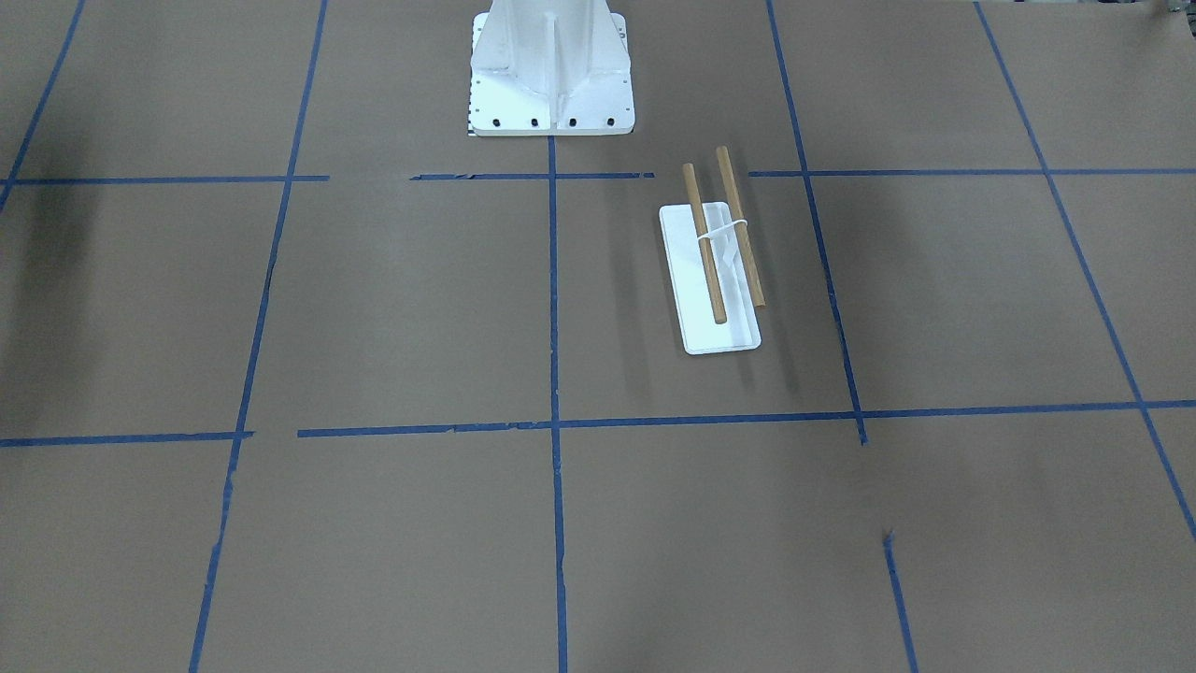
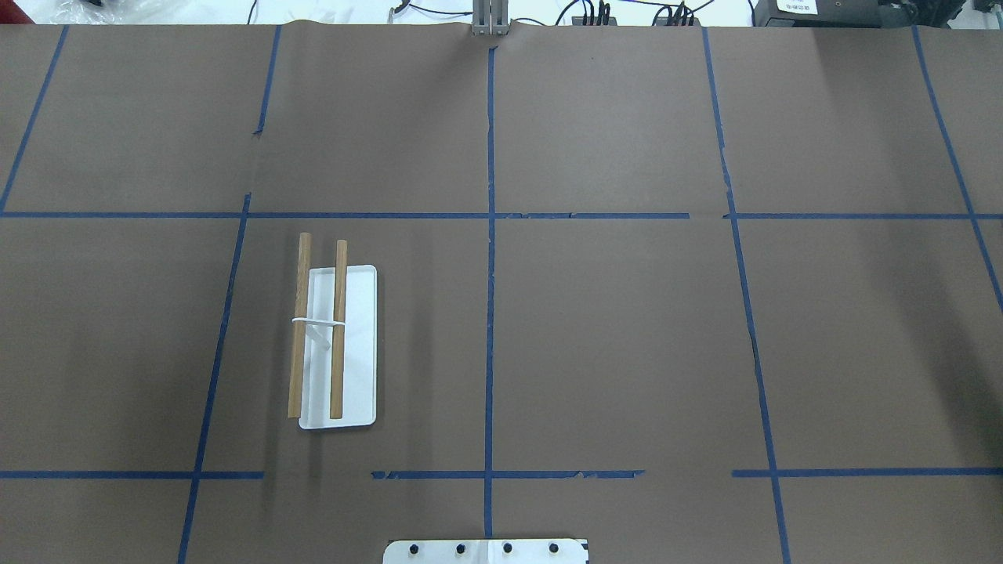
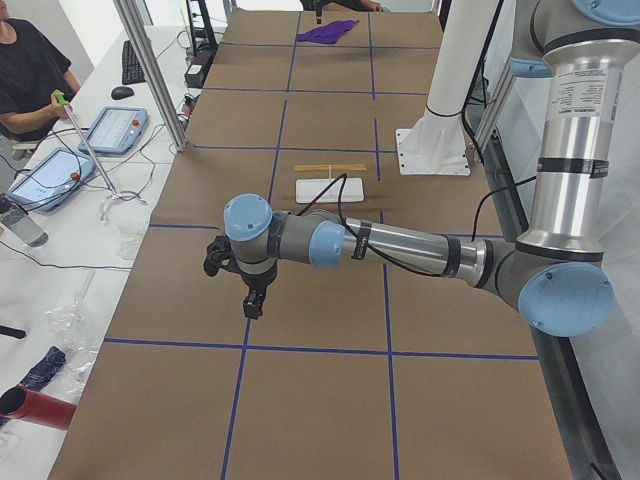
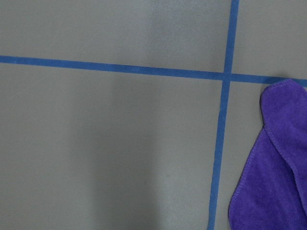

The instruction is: Hang towel on rack

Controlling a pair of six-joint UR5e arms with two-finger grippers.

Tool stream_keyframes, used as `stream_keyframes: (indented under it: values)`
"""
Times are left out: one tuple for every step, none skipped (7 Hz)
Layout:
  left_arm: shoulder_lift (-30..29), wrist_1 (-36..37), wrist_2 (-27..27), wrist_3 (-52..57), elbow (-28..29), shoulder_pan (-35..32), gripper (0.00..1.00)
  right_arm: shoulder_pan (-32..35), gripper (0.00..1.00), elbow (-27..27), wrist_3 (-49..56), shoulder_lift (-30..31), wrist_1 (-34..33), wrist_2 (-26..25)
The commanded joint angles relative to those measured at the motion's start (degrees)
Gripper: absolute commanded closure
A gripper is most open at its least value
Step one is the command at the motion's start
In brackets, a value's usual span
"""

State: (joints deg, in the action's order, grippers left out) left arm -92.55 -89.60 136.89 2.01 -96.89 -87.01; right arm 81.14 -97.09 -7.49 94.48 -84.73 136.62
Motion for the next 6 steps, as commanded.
stream_keyframes:
  values:
    - [-0.44,1.96,0.04,0.02,-1.09,0.0,0.0,1.3,0.0,0.32,0.19,-0.35,0.0,0.14]
    - [-0.35,2.33,0.13,0.01,-1.89,0.0,0.0,1.22,0.0,0.67,0.19,-0.7,0.0,0.05]
    - [-0.18,2.24,-0.04,-0.25,-1.89,0.0,0.0,1.21,0.0,1.02,0.19,-0.79,0.0,0.14]
    - [0.09,2.15,-0.04,-0.34,-1.89,0.09,0.0,1.21,0.0,2.07,0.37,-0.88,0.26,-0.12]
    - [0.26,2.15,-0.04,-0.34,-1.72,0.09,0.0,1.21,0.0,5.47,0.98,-0.79,5.23,-1.08]
    - [0.35,2.15,0.04,-0.34,-1.63,0.09,0.0,1.21,0.0,11.68,3.42,-0.79,13.19,-2.31]
